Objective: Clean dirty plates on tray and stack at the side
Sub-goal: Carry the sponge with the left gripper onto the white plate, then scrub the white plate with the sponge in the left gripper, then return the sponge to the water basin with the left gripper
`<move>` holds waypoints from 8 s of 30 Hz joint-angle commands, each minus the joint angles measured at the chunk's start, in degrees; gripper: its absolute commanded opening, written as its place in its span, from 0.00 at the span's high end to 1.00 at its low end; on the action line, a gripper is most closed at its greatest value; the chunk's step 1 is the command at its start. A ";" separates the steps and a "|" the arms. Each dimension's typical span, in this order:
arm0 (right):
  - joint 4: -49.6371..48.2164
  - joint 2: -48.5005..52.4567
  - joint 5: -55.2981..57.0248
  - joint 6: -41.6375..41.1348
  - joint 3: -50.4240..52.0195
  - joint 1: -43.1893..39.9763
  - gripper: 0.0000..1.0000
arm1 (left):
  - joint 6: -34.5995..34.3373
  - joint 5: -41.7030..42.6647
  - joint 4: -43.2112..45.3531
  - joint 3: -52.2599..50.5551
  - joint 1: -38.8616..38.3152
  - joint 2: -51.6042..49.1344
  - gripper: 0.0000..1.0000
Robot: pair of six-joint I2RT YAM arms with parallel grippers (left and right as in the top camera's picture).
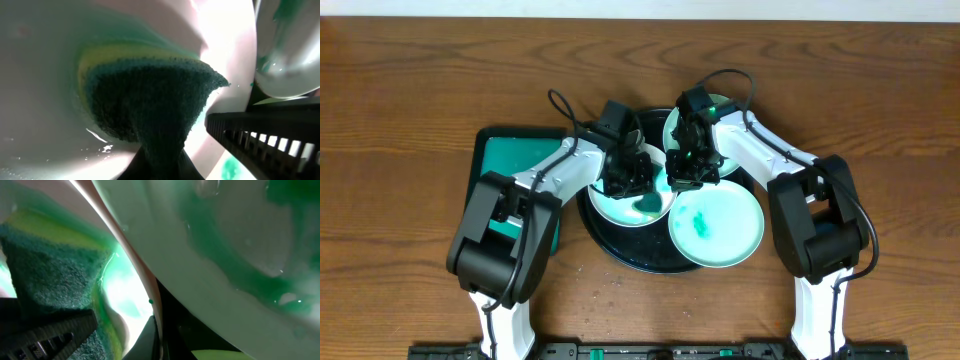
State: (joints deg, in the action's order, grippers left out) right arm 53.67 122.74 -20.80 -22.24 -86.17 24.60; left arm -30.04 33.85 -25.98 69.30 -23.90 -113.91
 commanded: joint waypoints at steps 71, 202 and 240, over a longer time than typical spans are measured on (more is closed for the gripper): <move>3.85 1.16 1.90 2.64 1.27 0.24 0.99 | 14.82 -39.15 -12.59 5.75 1.22 -2.21 0.93; 4.13 1.16 1.86 5.18 1.29 0.24 0.99 | 12.22 -33.31 -22.93 -1.16 24.48 6.23 0.68; 1.42 -0.07 -6.16 7.52 1.11 0.22 0.99 | 12.20 -27.82 -40.92 -0.72 18.34 60.33 0.21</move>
State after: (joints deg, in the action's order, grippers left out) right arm 56.07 122.76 -23.83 -16.69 -85.32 24.56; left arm -17.98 5.89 -66.24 68.38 -5.37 -54.22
